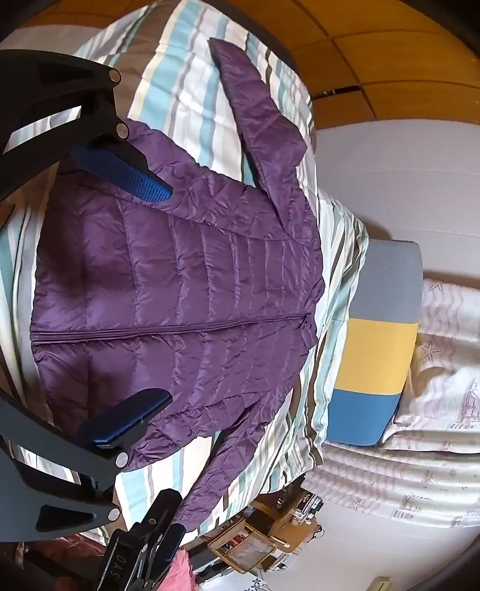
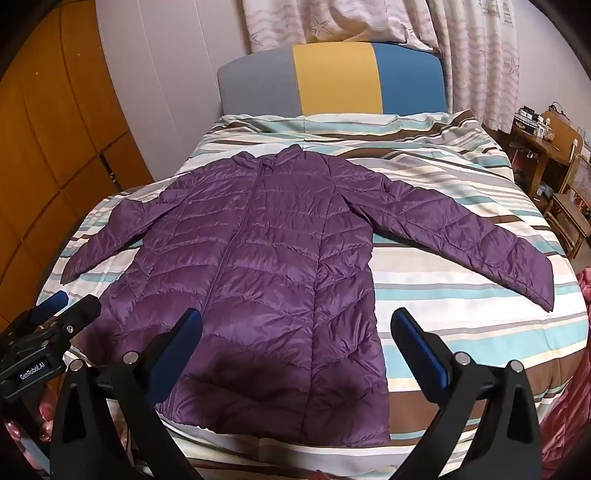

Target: Fold large clothes

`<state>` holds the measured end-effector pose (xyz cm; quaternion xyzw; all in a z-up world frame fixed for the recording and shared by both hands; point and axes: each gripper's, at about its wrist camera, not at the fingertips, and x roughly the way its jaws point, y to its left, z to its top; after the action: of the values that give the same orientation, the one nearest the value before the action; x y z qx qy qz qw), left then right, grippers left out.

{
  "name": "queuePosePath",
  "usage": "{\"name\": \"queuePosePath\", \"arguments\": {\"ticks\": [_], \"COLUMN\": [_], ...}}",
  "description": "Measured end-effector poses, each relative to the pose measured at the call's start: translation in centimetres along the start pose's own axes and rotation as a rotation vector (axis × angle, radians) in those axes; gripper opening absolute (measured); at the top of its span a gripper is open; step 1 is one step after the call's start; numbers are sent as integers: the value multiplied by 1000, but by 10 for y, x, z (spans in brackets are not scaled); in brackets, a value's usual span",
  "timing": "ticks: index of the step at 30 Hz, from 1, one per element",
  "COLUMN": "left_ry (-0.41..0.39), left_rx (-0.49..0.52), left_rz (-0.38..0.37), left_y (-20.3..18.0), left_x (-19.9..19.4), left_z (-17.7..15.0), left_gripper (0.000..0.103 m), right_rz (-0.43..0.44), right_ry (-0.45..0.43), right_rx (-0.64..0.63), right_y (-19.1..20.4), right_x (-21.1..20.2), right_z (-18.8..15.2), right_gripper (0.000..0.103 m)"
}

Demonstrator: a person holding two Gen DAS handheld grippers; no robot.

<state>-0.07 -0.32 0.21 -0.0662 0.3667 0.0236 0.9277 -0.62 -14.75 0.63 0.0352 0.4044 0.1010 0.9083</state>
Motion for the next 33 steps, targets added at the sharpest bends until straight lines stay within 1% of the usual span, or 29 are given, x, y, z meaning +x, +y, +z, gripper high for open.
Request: {"name": "queuePosePath", "arguments": {"ticks": [1,4,12,33], "left_ry": [-5,1,10,21], "left_rx": [-28,-14,-20,-34], "left_rz": [-20,2,-11,-32], "left_y": [8,4,2,1], "left_x": [2,3,0,2], "left_z": [-6,-6,-2,-8], "left_gripper": [100,100,100,100], "right_rz": [2,4,9,10], "right_ry": [-2,0,-3,3], "right_rx": [2,2,-13,-16], "right_y": [0,-1,2,5], "right_x": [0,-2,-5,-4], "right_z": [0,-1,-3,-4], "right_gripper": [101,101,101,101]}}
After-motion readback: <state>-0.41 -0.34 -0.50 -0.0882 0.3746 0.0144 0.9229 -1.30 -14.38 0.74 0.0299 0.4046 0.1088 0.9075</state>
